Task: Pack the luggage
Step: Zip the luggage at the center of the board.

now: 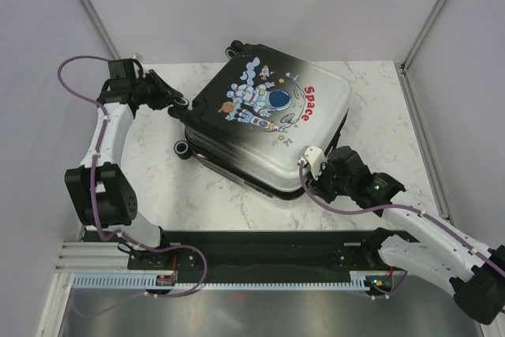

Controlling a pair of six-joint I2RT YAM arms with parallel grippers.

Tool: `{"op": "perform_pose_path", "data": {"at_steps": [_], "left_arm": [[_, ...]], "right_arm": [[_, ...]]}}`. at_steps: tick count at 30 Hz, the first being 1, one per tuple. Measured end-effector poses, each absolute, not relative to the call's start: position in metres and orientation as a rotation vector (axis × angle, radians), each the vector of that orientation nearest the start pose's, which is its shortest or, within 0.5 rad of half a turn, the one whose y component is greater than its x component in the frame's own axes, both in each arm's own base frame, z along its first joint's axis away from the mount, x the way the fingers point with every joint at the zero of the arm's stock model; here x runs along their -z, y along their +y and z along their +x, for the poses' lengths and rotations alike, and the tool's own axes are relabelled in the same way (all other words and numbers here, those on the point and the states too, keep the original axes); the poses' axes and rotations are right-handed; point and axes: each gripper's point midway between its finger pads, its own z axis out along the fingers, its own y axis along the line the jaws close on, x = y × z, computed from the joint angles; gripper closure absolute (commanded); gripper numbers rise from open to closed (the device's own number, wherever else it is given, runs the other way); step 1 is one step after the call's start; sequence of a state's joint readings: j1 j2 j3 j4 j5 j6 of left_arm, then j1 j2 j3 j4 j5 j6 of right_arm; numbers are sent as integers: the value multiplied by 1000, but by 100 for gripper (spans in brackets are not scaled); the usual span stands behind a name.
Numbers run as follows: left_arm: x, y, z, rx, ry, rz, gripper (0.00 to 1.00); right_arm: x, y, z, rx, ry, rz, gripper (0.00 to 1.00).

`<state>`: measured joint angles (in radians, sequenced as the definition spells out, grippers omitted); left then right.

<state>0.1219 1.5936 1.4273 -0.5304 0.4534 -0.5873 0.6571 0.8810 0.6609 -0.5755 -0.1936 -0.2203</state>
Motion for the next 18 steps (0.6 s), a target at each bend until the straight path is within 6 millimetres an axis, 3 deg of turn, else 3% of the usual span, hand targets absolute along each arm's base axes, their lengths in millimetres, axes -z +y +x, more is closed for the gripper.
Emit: {"op": "perform_pose_path", "data": {"at_steps": [4,5,8,11,12,18], "left_arm": [[-227,-45,432,756,2211,-579,95],[-227,-44,432,754,2204,-578,81],[-233,-42,433,737,2177,-573,59],[-243,-41,427,723,2159,-562,45],[-248,-41,425,721,2150,-556,26],[-287,-38,410,679,2056,-503,21]], "right_arm": [[-116,175,175,-440,2168,-1067,100],[-116,175,175,-437,2181,-1052,100],[-115,175,176,-431,2209,-1014,100],[-116,178,179,-433,2216,-968,100],[-116,178,180,-435,2221,-956,100],[-116,178,179,-441,2239,-924,100]]}}
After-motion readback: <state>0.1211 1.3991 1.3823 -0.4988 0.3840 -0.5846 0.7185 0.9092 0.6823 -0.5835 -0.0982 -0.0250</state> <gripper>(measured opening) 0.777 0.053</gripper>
